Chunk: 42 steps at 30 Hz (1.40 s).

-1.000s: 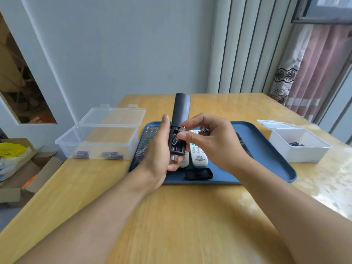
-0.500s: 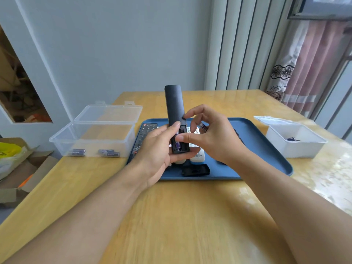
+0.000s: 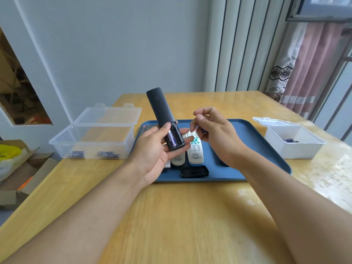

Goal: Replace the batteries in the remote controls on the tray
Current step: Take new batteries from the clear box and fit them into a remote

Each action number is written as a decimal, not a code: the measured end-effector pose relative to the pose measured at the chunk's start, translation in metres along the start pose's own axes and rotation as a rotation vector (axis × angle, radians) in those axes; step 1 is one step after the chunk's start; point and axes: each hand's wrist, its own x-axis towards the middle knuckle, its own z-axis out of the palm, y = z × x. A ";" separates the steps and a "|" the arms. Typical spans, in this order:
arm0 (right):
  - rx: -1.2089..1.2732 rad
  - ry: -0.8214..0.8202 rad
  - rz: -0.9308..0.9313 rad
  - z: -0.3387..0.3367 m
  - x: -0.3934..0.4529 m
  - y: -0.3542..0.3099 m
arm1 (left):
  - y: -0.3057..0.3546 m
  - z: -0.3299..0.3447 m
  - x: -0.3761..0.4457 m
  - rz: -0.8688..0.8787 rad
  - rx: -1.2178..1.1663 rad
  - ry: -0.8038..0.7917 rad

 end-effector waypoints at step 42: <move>-0.379 0.152 -0.374 0.011 -0.010 0.004 | -0.001 -0.006 0.005 0.231 0.174 0.149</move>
